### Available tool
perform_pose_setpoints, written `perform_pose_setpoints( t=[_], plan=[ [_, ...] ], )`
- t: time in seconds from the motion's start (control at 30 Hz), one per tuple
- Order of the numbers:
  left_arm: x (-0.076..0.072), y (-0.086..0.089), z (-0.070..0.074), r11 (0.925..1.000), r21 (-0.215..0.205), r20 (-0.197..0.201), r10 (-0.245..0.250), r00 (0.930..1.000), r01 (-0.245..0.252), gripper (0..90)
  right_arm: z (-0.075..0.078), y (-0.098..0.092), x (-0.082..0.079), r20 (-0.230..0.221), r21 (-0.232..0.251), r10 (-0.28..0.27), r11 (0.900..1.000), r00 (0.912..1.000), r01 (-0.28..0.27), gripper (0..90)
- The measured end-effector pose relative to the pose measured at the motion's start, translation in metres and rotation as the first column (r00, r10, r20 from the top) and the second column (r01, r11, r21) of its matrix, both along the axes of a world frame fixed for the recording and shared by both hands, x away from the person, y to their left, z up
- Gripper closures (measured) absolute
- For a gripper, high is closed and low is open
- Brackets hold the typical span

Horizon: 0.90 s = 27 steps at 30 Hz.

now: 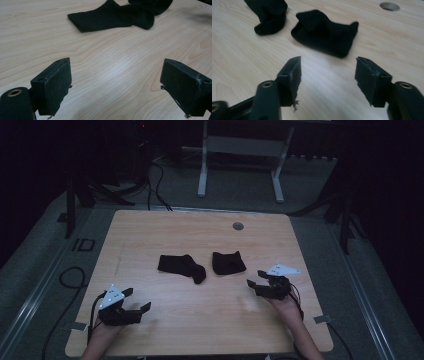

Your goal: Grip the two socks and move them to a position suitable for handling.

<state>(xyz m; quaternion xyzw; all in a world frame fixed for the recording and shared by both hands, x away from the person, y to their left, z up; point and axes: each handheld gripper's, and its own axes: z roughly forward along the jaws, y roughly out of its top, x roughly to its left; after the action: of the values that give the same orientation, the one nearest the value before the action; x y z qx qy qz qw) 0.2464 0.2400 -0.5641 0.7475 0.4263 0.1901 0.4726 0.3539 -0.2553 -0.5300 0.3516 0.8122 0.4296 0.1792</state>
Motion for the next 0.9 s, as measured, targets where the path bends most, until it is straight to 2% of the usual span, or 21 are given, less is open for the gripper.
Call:
perform_pose_setpoints(
  t=[0.13,0.3,0.37,0.57,0.63,0.83,0.9],
  plan=[
    [0.0,-0.005,0.0,0.9995,-0.02,-0.001,-0.022,0.9998,0.022,10.7,0.003,0.011,0.016,-0.007,0.002,0.007,1.0,1.0,-0.007,42.1],
    [0.002,-0.013,0.002,0.9984,-0.022,-0.001,-0.053,0.9986,0.053,10.7,0.005,0.023,0.035,-0.02,-0.003,0.01,1.0,0.9997,-0.01,44.5],
    [0.003,-0.018,0.002,0.9976,-0.022,0.001,-0.065,0.9979,0.065,10.8,0.005,0.027,0.043,-0.03,-0.004,0.017,1.0,0.9994,-0.017,48.0],
    [0.01,-0.034,0.003,0.994,-0.016,0.002,-0.108,0.9941,0.108,10.9,0.003,0.039,0.059,-0.051,-0.029,0.013,0.999,0.9986,-0.014,47.4],
    [0.012,-0.04,0.002,0.9928,-0.013,0.002,-0.119,0.9929,0.119,10.9,0.002,0.044,0.064,-0.045,-0.053,0.012,0.998,0.9989,-0.015,47.3],
    [0.017,-0.054,0.002,0.9882,-0.011,0.006,-0.153,0.9882,0.153,10.9,-0.007,0.053,0.078,-0.093,-0.061,0.006,0.998,0.9956,-0.011,43.9],
    [0.019,-0.059,0.003,0.9858,-0.024,0.007,-0.166,0.9861,0.166,10.9,-0.012,0.057,0.081,-0.108,-0.067,0.005,0.998,0.9942,-0.012,43.5]
  ],
)
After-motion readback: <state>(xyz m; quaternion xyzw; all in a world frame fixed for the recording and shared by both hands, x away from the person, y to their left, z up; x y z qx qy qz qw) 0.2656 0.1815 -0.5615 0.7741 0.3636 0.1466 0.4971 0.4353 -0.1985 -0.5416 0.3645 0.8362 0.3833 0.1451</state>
